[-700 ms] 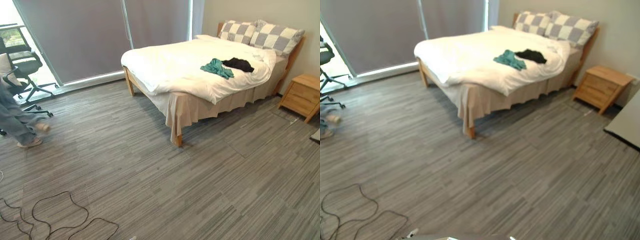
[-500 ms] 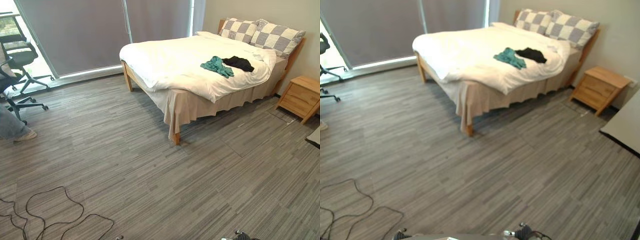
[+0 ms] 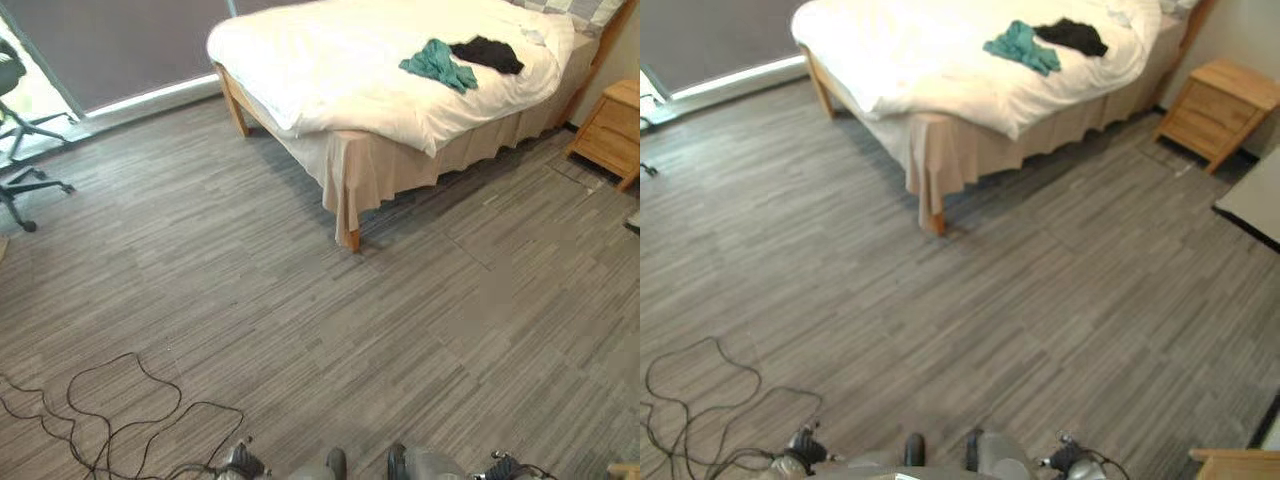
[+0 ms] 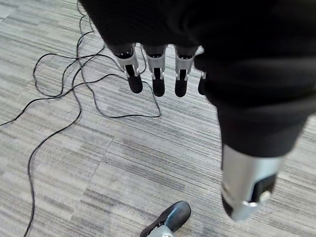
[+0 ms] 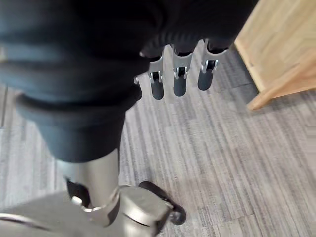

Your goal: Tidy up the quilt and then pick up the clothes from the bed and put them into the laundry hamper.

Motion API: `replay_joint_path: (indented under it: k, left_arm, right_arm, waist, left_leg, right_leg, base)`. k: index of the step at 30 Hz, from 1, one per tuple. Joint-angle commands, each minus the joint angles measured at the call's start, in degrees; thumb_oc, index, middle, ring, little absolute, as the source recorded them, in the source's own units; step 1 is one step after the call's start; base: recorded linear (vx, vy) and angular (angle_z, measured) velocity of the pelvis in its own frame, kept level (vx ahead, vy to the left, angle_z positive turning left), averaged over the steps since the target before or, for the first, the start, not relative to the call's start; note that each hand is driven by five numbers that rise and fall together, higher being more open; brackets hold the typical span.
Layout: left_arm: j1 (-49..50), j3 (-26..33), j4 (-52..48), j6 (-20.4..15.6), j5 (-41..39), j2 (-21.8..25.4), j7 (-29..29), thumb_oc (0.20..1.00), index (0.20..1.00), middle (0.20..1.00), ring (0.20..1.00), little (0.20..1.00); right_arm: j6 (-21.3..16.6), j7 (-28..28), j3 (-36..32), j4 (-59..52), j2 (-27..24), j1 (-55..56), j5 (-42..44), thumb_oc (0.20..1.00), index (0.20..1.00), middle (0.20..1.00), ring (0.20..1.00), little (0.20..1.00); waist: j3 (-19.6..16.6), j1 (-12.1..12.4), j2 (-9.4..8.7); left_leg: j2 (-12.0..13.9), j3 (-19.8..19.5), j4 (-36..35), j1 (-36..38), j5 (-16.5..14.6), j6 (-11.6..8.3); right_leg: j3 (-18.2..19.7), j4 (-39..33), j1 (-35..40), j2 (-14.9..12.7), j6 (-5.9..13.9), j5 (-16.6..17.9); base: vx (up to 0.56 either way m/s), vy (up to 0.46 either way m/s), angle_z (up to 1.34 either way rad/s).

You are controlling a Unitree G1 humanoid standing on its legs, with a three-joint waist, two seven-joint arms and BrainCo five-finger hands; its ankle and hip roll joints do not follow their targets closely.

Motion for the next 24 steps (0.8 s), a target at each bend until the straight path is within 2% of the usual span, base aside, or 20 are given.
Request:
replay_joint_path:
  k: [1,3,4,5,8,9,10,11,12,13,14,15,16,17,18,19,21,22,23,24]
  left_arm:
    - [1.3,1.5,-0.5,-0.5,-0.4,0.4,1.3,1.0,1.0,1.0,1.0,1.0]
    - [1.5,1.6,0.0,-0.6,0.4,0.4,1.3,1.0,1.0,1.0,1.0,1.0]
    - [1.7,1.8,0.3,-0.6,1.1,0.2,1.2,1.0,1.0,1.0,1.0,1.0]
    - [1.7,1.6,0.7,-0.8,1.6,0.0,1.1,1.0,1.0,1.0,1.0,1.0]
    - [1.8,1.3,1.2,-0.9,2.8,-0.4,0.9,1.0,1.0,1.0,1.0,1.0]
    - [2.1,1.3,1.5,-0.9,3.0,-0.8,0.9,1.0,1.0,1.0,1.0,1.0]
    - [2.2,1.3,1.2,-0.9,2.9,-0.9,0.7,1.0,1.0,1.0,1.0,1.0]
    - [2.0,1.6,0.6,-0.8,1.9,-1.3,0.7,1.0,1.0,1.0,1.0,1.0]
    - [1.9,1.7,0.3,-0.7,1.4,-1.4,0.8,1.0,1.0,1.0,1.0,1.0]
    - [1.6,1.9,-0.3,-0.7,0.8,-1.3,0.9,1.0,1.0,1.0,1.0,1.0]
    - [1.1,2.2,-1.5,-0.8,0.2,-0.9,1.3,1.0,1.0,1.0,1.0,1.0]
    - [0.8,2.6,-2.4,-0.8,-0.7,-0.6,2.1,1.0,1.0,1.0,1.0,1.0]
    - [0.4,2.7,-3.0,-0.9,-1.5,-0.5,2.6,1.0,1.0,1.0,1.0,1.0]
    - [0.2,3.1,-3.5,-1.2,-2.4,-0.6,3.8,1.0,1.0,1.0,1.0,1.0]
    - [0.3,3.2,-3.7,-1.3,-2.5,-0.7,4.1,1.0,1.0,1.0,1.0,1.0]
    - [0.3,3.1,-3.7,-1.3,-2.5,-0.7,4.1,1.0,1.0,1.0,1.0,1.0]
    - [0.7,3.8,-2.8,-1.0,-2.1,-0.8,5.1,1.0,1.0,1.0,1.0,1.0]
    - [0.8,4.1,-1.8,-0.7,-2.1,-1.0,5.3,1.0,1.0,1.0,1.0,1.0]
    - [0.8,4.5,-0.7,-0.3,-2.3,-1.1,5.6,1.0,1.0,1.0,1.0,1.0]
    - [0.9,4.9,0.0,-0.1,-2.5,-1.3,5.7,1.0,1.0,1.0,1.0,1.0]
  right_arm:
    - [-0.3,-1.0,0.2,-1.8,0.2,1.0,3.5,1.0,1.0,1.0,1.0,1.0]
    - [-0.5,-1.3,-0.2,-2.1,0.5,1.3,4.2,1.0,1.0,1.0,1.0,1.0]
    - [-0.4,-1.2,-0.3,-1.9,0.6,1.7,4.3,1.0,1.0,1.0,1.0,1.0]
    - [-0.4,-1.4,-0.6,-1.6,0.8,1.9,4.5,1.0,1.0,1.0,1.0,1.0]
    - [-0.5,-1.6,-0.9,-1.1,0.7,2.5,4.5,1.0,1.0,1.0,1.0,1.0]
    - [-0.7,-1.6,-0.7,-0.9,0.6,3.2,4.2,1.0,1.0,1.0,1.0,1.0]
    - [-0.6,-1.4,-0.9,-1.0,0.1,3.2,4.1,1.0,1.0,1.0,1.0,1.0]
    - [-0.7,-1.6,-1.2,-0.7,-0.7,3.0,3.8,1.0,1.0,1.0,1.0,1.0]
    - [-0.7,-1.8,-1.1,-0.7,-1.1,2.7,3.7,1.0,1.0,1.0,1.0,1.0]
    - [-0.7,-2.0,-0.8,-0.8,-1.5,2.5,3.6,1.0,1.0,1.0,1.0,1.0]
    - [-0.8,-2.3,-0.7,-1.3,-1.9,2.2,3.7,1.0,1.0,1.0,1.0,1.0]
    - [-0.9,-2.6,-0.5,-2.0,-2.2,1.7,3.8,1.0,1.0,1.0,1.0,1.0]
    - [-0.8,-2.7,-0.5,-2.3,-2.5,0.9,4.0,1.0,1.0,1.0,1.0,1.0]
    - [-0.8,-2.9,0.7,-2.9,-2.6,-0.7,3.7,1.0,1.0,1.0,1.0,1.0]
    - [-0.9,-3.0,1.0,-3.1,-2.5,-1.0,3.7,1.0,1.0,1.0,1.0,1.0]
    - [-0.9,-3.0,1.0,-3.1,-2.5,-1.0,3.7,1.0,1.0,1.0,1.0,1.0]
    - [-1.3,-3.1,1.6,-3.4,-2.4,-1.9,4.0,1.0,1.0,1.0,1.0,1.0]
    - [-1.4,-3.1,1.8,-3.5,-2.4,-2.3,4.1,1.0,1.0,1.0,1.0,1.0]
    - [-1.7,-3.5,1.8,-3.6,-2.3,-2.6,4.3,1.0,1.0,1.0,1.0,1.0]
    - [-1.7,-3.6,1.5,-3.5,-2.3,-2.6,4.5,1.0,1.0,1.0,1.0,1.0]
  waist:
    - [-1.2,-0.4,-1.35]
    - [-0.9,-2.4,-2.11]
    - [-0.9,-3.1,-1.35]
    - [-0.8,-4.2,-1.26]
    - [-1.3,-5.0,-0.47]
    - [-1.7,-5.5,-0.3]
    - [-1.8,-5.7,0.06]
    - [-1.7,-6.3,1.06]
    - [-1.4,-5.8,1.13]
    - [-0.8,-5.0,1.03]
    - [0.0,-4.3,-0.3]
    - [0.9,-3.1,-0.88]
    - [1.8,-2.2,-2.06]
    - [2.5,0.2,-3.31]
    - [2.5,1.4,-3.41]
    - [2.4,1.4,-3.61]
    - [1.8,3.6,-3.6]
    - [1.1,4.4,-3.45]
    - [0.4,5.0,-2.71]
    - [0.2,5.2,-2.59]
  left_leg:
    - [0.3,-4.2,0.7,4.3,-7.5,-2.51]
    - [0.4,-4.0,-1.5,8.4,-9.1,-3.27]
    - [1.6,-3.6,-1.9,9.6,-10.0,-3.82]
    - [1.8,-3.4,-1.9,10.5,-10.7,-4.18]
    - [2.2,-3.2,-1.9,12.0,-12.5,-4.66]
    - [1.8,-3.9,-0.6,12.8,-13.7,-4.38]
    - [1.8,-4.0,2.4,11.8,-13.5,-4.59]
    - [1.7,-3.3,12.2,9.5,-9.6,-6.74]
    - [1.1,-3.2,18.4,6.4,-5.4,-8.47]
    - [1.0,-3.0,26.3,3.2,-0.6,-10.17]
    - [-0.9,-4.0,34.9,-1.1,3.2,-11.42]
    - [-1.4,-3.2,40.2,-3.5,3.4,-12.0]
    - [-2.2,-2.2,44.7,-7.2,2.8,-11.71]
    - [-1.0,0.7,44.3,-13.2,-0.5,-9.82]
    - [-0.6,1.3,42.2,-15.8,-1.0,-9.32]
    - [-0.8,1.4,41.9,-15.9,-0.8,-9.27]
    - [0.7,2.0,28.1,-17.5,-2.2,-7.98]
    - [1.4,2.2,19.6,-16.4,-0.8,-7.73]
    - [3.9,1.9,12.7,-17.5,3.4,-8.64]
    - [5.7,3.4,7.5,-16.5,5.7,-9.0]
  right_leg:
    - [-5.3,-21.4,4.0,-6.0,3.28,9.0]
    - [-8.7,-32.3,2.2,-5.5,3.18,11.7]
    - [-9.5,-36.9,2.1,-4.4,3.57,12.7]
    - [-9.5,-39.6,0.8,-4.4,3.93,13.6]
    - [-9.9,-41.5,0.8,-4.1,3.96,14.2]
    - [-10.1,-40.0,0.9,-4.2,2.93,14.7]
    - [-10.9,-39.0,1.2,-4.1,2.18,14.3]
    - [-11.0,-37.2,2.6,-3.1,0.48,13.0]
    - [-11.0,-37.0,4.1,-2.7,-0.53,12.4]
    - [-10.7,-37.4,6.6,-2.0,-1.71,11.5]
    - [-10.5,-38.2,8.7,-2.7,-2.48,11.3]
    - [-9.7,-39.1,10.9,-2.3,-3.36,10.6]
    - [-8.9,-40.2,13.0,-2.5,-3.74,10.1]
    - [-7.7,-42.4,17.2,-2.5,-3.66,8.1]
    - [-7.0,-43.2,19.0,-2.3,-3.66,7.4]
    - [-6.9,-43.2,18.8,-2.5,-3.63,7.4]
    - [-5.6,-44.3,21.5,-1.6,-2.48,5.3]
    - [-5.2,-44.5,22.8,-1.3,-1.96,4.5]
    - [-5.5,-44.5,24.2,-0.4,-1.26,3.2]
    - [-6.0,-44.5,26.1,-0.7,-1.01,2.1]
  base:
    - [0.41,-0.11,0.15]
    - [0.54,-0.146,-0.21]
    - [0.51,-0.116,-0.35]
    - [0.49,-0.099,-0.21]
    - [0.39,-0.081,-0.04]
    - [0.34,-0.055,0.0]
    - [0.68,-0.134,-0.01]
    - [0.56,-0.135,-0.13]
    - [0.61,-0.187,-0.26]
    - [0.38,-0.174,-0.33]
    - [0.39,-0.184,-0.29]
    - [0.35,-0.172,-0.44]
    - [0.6,-0.155,-0.67]
    - [0.61,-0.093,-0.71]
    - [0.49,-0.04,-0.49]
    - [0.33,0.024,-0.51]
    - [0.46,0.076,-0.55]
    - [0.55,0.157,-0.47]
    - [0.51,0.163,-0.68]
    - [0.52,0.167,-0.76]
